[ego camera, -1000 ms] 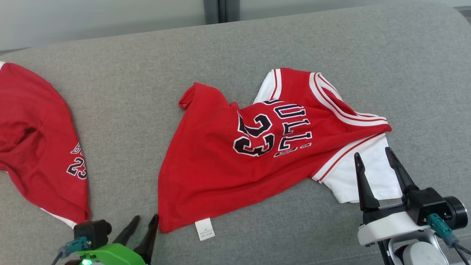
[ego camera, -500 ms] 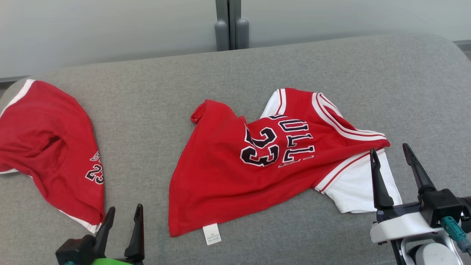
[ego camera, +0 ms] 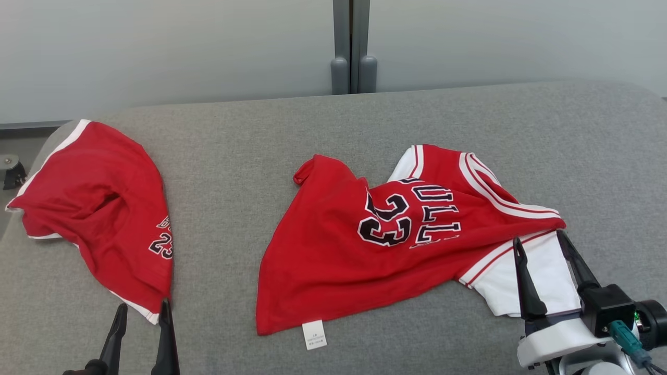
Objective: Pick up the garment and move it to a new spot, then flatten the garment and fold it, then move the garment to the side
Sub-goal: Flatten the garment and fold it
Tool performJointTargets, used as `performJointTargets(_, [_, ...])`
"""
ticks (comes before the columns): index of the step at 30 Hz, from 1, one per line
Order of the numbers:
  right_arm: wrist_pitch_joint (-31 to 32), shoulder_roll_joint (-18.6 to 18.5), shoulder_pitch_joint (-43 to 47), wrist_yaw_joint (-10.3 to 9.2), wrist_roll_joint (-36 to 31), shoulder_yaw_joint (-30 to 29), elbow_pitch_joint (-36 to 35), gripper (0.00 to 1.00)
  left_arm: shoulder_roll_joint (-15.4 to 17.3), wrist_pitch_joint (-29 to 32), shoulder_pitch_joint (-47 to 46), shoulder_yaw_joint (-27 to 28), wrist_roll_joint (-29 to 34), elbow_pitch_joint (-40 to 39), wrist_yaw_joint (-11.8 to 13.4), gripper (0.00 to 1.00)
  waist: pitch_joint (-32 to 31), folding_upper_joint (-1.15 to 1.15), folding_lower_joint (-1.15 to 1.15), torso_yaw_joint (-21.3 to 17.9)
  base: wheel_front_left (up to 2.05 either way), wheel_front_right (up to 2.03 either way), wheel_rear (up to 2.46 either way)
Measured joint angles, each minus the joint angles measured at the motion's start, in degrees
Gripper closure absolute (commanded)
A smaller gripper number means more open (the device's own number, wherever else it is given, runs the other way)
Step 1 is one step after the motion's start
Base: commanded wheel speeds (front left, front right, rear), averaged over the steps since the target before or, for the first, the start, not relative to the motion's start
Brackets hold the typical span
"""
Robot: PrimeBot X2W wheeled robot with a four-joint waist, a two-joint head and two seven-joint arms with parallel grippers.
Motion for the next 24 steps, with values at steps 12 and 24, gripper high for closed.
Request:
performJointTargets(12, [0.0, -0.01, 0.48, 0.0, 0.69, 0.93, 3.5, 0.0, -0.57, 0.0, 0.22, -1.71, 0.53, -1.78, -0.25, 0.0, 0.36, 0.0, 0.0, -0.01, 0.0, 0.0, 0.0])
performJointTargets(24, [-0.01, -0.07, -3.0, 0.0, -0.04, -2.9, 0.27, 0.0, 4.38, 0.05, -0.23, -13.89, -4.26, -0.94, -0.27, 0.0, 1.47, 0.0, 0.0, -1.69, 0.0, 0.0, 0.0])
